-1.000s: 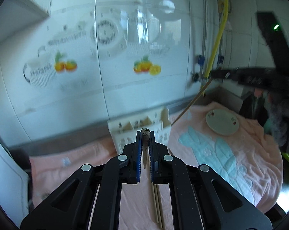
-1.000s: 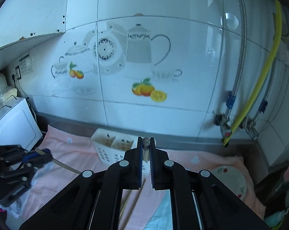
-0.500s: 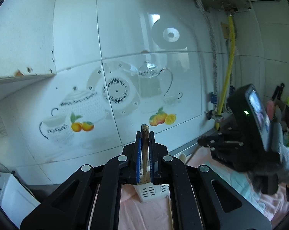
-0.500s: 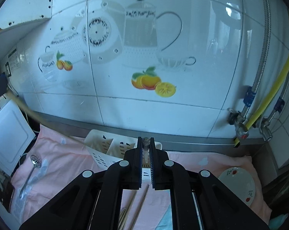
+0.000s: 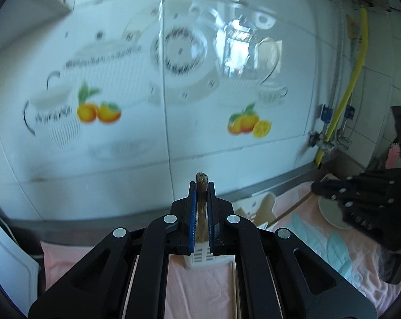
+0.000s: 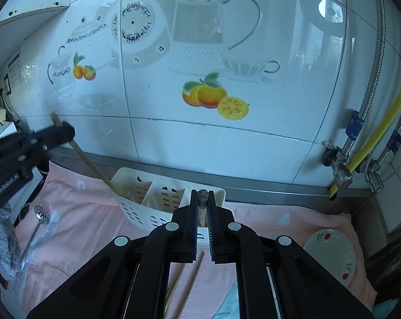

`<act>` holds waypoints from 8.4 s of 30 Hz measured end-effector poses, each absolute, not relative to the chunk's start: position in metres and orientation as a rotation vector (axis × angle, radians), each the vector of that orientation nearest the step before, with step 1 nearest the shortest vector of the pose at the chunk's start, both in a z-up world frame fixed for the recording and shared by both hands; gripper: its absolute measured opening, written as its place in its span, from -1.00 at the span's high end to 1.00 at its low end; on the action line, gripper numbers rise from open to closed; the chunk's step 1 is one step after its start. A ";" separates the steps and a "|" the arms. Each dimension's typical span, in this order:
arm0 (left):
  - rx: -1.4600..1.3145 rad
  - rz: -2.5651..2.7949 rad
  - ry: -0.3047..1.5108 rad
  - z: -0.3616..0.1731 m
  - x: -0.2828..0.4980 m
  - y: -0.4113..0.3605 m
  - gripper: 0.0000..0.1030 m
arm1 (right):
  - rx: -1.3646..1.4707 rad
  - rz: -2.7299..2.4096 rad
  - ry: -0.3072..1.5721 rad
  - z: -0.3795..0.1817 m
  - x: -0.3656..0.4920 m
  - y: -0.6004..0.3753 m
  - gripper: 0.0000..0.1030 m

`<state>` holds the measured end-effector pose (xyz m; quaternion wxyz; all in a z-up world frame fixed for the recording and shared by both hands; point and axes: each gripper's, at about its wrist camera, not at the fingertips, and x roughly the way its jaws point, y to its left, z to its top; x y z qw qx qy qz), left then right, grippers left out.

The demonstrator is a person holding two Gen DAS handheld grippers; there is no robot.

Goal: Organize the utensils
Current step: 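Carry the chopstick in the left tool into the white holder and release, then withdraw the open left tool back over the remaining chopsticks, then close the left tool on another chopstick and lift it, then carry the chopstick in the left tool up and drop it into the holder, then open the left tool and pull it back from the holder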

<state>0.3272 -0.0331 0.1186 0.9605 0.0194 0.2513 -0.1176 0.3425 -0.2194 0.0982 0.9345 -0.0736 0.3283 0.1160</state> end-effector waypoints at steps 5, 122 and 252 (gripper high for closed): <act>0.028 -0.235 0.540 0.112 0.330 -0.029 0.86 | -0.139 0.233 0.659 0.100 0.341 -0.222 0.86; -0.007 -0.286 0.929 -0.123 0.213 -0.046 0.85 | 0.033 0.191 0.802 -0.108 0.149 -0.265 0.85; -0.033 -0.209 0.408 0.116 0.282 -0.008 -0.15 | -0.155 0.239 0.574 0.102 0.245 -0.248 0.14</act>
